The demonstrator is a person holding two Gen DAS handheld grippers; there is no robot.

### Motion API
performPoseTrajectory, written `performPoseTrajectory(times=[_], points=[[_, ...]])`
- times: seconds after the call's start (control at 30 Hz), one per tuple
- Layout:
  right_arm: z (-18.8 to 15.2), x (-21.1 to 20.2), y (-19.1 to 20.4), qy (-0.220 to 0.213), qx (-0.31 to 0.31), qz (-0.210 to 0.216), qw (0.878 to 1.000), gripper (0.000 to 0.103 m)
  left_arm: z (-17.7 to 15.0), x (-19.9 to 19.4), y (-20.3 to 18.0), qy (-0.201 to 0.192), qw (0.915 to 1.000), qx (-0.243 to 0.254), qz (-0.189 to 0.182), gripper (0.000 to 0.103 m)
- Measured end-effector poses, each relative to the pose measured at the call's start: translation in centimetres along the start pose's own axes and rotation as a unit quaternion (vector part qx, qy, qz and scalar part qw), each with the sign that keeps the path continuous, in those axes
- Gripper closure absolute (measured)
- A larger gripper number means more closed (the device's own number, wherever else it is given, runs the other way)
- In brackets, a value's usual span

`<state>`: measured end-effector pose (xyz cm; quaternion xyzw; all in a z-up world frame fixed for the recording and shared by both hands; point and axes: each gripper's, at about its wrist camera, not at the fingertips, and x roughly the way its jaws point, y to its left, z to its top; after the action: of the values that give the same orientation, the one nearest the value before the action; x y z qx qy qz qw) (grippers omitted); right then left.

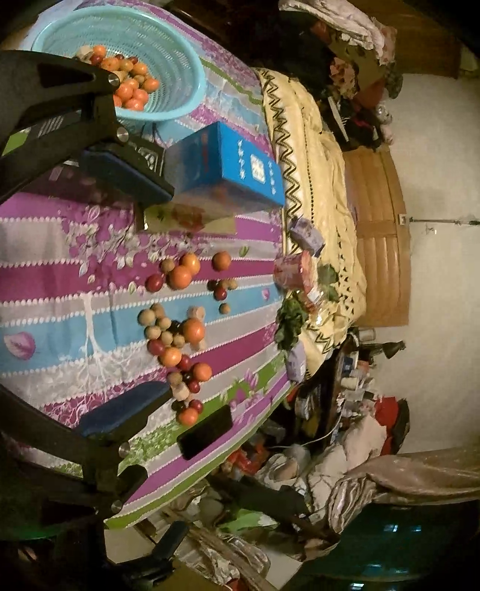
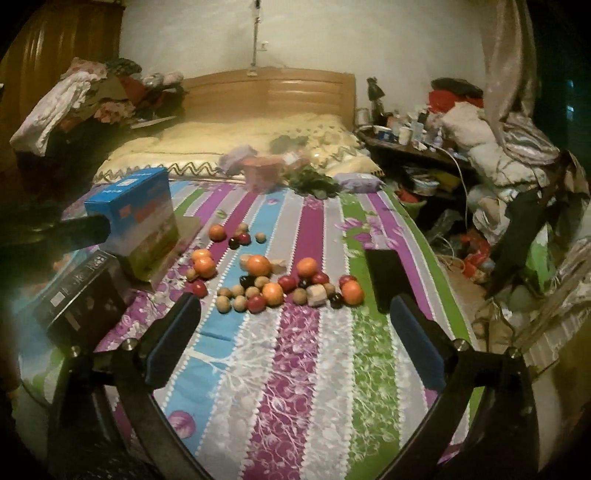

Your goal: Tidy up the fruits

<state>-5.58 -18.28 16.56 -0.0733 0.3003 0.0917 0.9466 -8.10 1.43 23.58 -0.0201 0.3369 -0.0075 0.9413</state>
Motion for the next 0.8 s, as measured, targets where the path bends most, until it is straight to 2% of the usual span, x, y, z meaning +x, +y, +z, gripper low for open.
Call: performPoseTrajectory(times=[0.2, 0.4, 0.53, 0.67, 0.8], points=[[-1.5, -0.1, -1.8, 0.02, 0.019, -0.005, 1.0, 0.0, -0.8, 0.9, -1.8, 0.023, 0.9995, -0.005, -0.021, 0.006], [-2.2, 0.0, -3.1, 0.036, 0.034, -0.01, 0.999, 0.0, -1.4, 2.4, -3.2, 0.051, 0.9986, -0.014, -0.006, 0.003], [-2.6, 0.5, -3.8, 0.052, 0.04, -0.012, 0.998, 0.0, -1.9, 3.5, -4.1, 0.066, 0.9975, -0.018, -0.02, 0.003], [-3.2, 1.7, -4.4, 0.081, 0.043, -0.004, 0.996, 0.0, -2.9, 4.7, -5.1, 0.08, 0.9965, -0.012, -0.021, 0.001], [-3.9, 2.9, -4.7, 0.104, 0.039, -0.001, 0.994, 0.0, -4.4, 6.8, -5.2, 0.111, 0.9936, -0.016, -0.013, 0.001]])
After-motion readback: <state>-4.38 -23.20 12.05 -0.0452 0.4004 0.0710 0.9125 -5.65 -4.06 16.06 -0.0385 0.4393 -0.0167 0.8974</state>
